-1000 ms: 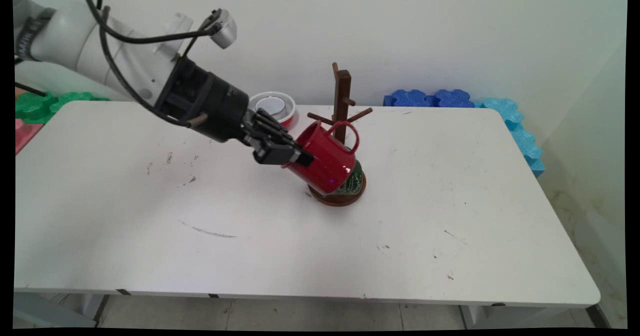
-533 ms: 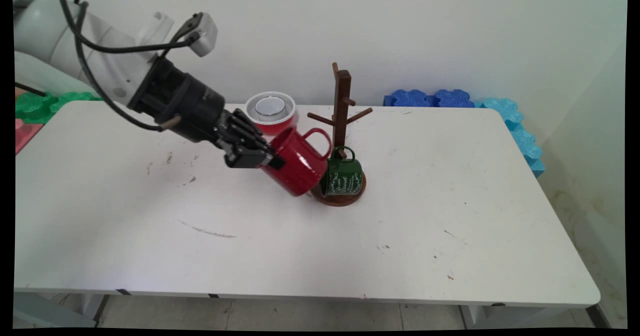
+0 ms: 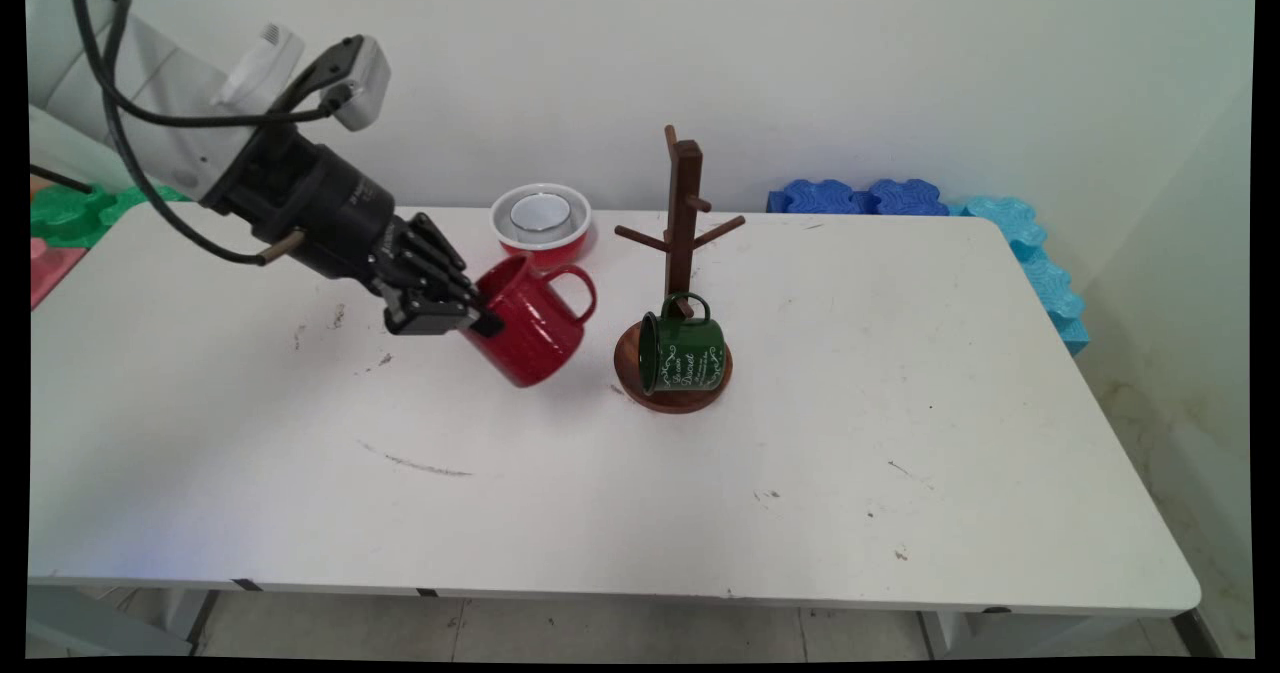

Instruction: Place the picked object on the table

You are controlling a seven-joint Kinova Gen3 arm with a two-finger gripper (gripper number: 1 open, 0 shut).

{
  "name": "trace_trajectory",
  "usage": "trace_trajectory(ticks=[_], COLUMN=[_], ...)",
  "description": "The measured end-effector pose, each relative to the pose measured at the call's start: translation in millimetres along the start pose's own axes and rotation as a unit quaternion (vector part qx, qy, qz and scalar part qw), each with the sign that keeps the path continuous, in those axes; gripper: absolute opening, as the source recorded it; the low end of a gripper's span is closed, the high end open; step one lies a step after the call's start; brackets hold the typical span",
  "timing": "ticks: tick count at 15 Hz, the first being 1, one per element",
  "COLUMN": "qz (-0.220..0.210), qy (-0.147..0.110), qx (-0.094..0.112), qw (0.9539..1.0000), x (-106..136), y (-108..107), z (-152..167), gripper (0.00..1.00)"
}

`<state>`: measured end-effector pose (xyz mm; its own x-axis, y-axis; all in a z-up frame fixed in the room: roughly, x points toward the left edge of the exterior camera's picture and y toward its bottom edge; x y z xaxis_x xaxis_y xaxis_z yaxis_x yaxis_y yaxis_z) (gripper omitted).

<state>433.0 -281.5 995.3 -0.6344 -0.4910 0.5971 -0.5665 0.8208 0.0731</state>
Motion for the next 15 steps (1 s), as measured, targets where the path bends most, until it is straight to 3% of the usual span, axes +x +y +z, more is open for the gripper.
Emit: trace_trajectory(ticks=[8,15], qz=[0.043,0.089], qy=[-0.042,-0.074], qx=[0.037,0.072], qw=[0.9975,0.9907], x=[-13.4,-22.7], y=[-27.5,-54.4], z=[-1.4,17.0], gripper=[0.00,0.00])
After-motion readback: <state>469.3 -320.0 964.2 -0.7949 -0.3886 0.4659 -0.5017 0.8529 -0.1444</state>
